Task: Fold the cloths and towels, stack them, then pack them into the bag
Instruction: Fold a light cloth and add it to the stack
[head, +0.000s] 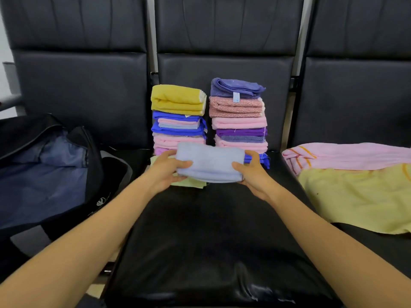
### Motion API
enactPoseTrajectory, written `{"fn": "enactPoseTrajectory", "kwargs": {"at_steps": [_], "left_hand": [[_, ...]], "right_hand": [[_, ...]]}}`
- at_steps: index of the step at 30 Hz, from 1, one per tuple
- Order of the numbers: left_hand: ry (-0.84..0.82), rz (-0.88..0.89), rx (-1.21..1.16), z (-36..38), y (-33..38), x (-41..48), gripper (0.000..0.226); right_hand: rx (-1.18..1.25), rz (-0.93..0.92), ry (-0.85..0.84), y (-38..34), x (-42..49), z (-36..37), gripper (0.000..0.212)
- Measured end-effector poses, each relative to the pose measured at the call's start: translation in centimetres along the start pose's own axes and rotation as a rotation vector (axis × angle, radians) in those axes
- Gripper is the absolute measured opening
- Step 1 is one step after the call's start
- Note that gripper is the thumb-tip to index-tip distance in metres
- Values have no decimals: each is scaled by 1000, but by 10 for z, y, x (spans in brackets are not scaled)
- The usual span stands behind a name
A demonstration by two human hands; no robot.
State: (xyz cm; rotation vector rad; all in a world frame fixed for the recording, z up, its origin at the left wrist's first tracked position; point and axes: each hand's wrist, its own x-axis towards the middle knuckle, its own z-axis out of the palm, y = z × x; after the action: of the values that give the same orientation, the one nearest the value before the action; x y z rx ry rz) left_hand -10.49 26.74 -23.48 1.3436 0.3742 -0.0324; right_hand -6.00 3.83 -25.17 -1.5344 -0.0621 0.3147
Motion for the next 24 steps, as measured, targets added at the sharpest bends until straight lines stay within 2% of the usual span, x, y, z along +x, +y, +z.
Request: {"fn": "enactPoseTrajectory", "kwargs": {"at_steps": [5,8,13,19,24], "left_hand": [[92,134,74,-34,52,32,37],[155,130,98,-58,54,52,42],[182,-21,226,-78,2,73,44],[241,28,243,-82,-11,83,46],[307,78,336,-83,-10,72,42]], "right_hand": [[-102,-132,66,-30,63,64,47],[-152,-149,60,-26,86,90,46],[-440,-63,101,27,97,108,51],[-569,-70,195,38,102,117,51],[-576,-71,137,30,89,106,57]]}}
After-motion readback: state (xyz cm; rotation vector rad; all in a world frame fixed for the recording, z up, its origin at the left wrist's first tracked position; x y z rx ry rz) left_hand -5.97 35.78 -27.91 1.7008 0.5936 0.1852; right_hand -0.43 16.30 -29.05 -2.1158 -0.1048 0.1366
